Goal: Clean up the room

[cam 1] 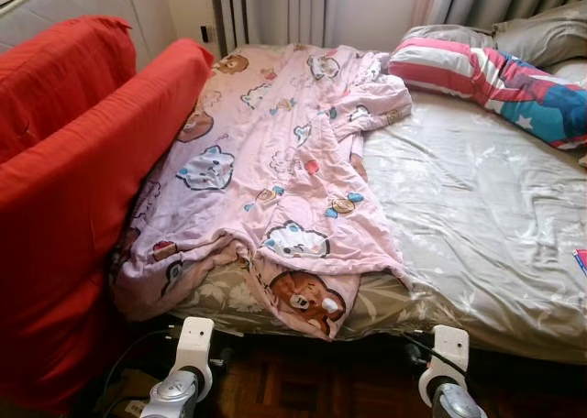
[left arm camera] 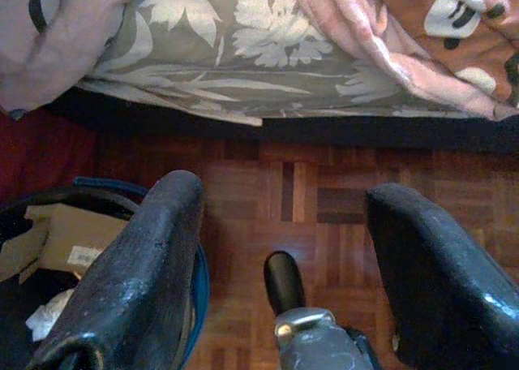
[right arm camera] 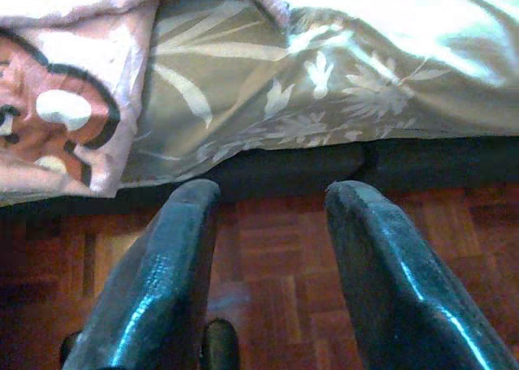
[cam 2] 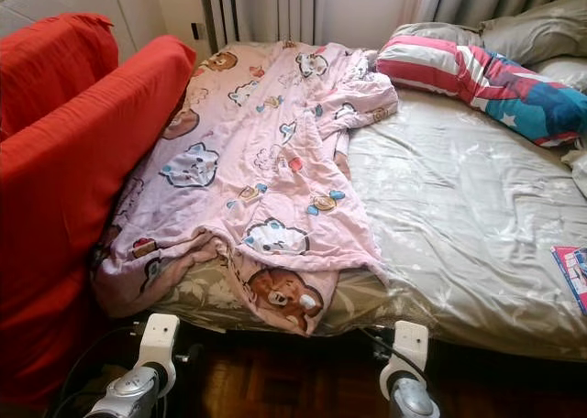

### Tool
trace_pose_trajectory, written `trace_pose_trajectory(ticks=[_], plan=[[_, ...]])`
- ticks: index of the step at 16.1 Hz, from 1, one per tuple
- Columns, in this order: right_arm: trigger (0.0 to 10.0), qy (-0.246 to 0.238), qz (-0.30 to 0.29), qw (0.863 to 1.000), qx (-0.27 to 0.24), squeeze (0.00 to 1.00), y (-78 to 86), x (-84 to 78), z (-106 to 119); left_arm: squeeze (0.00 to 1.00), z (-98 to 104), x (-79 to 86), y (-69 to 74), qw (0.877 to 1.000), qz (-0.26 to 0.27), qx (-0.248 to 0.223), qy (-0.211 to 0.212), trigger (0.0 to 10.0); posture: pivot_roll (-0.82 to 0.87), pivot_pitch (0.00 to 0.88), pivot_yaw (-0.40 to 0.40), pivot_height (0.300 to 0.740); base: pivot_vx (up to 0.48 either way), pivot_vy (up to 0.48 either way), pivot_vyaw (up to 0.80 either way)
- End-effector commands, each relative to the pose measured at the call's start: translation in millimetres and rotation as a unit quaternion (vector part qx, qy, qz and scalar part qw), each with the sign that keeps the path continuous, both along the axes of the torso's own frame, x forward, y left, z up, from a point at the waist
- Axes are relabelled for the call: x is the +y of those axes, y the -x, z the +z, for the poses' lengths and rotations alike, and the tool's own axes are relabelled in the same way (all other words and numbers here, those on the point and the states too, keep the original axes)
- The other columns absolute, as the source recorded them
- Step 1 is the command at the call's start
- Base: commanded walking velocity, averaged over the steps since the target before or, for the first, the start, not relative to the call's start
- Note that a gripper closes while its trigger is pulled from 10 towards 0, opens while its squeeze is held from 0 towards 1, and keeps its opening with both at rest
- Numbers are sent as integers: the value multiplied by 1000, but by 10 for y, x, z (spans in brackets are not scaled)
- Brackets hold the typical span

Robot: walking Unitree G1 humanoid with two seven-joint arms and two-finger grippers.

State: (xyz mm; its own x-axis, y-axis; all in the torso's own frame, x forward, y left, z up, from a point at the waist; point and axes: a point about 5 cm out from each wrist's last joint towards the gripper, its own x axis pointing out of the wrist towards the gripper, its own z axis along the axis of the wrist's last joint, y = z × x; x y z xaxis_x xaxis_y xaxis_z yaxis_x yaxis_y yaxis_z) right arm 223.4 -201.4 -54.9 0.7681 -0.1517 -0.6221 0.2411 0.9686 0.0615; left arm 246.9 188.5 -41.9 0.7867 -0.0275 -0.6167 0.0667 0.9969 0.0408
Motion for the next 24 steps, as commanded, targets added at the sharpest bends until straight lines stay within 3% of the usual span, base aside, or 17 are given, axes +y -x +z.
trace_pose_trajectory(ticks=[1,6,14,24], plan=[[10000,5,-17,1000,4,0,100,-76,-40,0,-42,103,87,1000,15,7,-2,10000,30,57,-20,740,0,0,0],[10000,7,-9,999,31,0,351,-63,-173,0,-156,222,302,999,31,32,-11,10000,25,128,-19,740,0,0,0],[10000,-1,-16,999,45,0,426,-37,-218,0,-220,214,412,999,26,46,-9,10000,38,160,-23,740,0,0,-85],[10000,5,-8,999,43,0,396,-38,-204,0,-251,168,441,998,27,57,-9,10000,40,150,-23,740,0,0,-68]])
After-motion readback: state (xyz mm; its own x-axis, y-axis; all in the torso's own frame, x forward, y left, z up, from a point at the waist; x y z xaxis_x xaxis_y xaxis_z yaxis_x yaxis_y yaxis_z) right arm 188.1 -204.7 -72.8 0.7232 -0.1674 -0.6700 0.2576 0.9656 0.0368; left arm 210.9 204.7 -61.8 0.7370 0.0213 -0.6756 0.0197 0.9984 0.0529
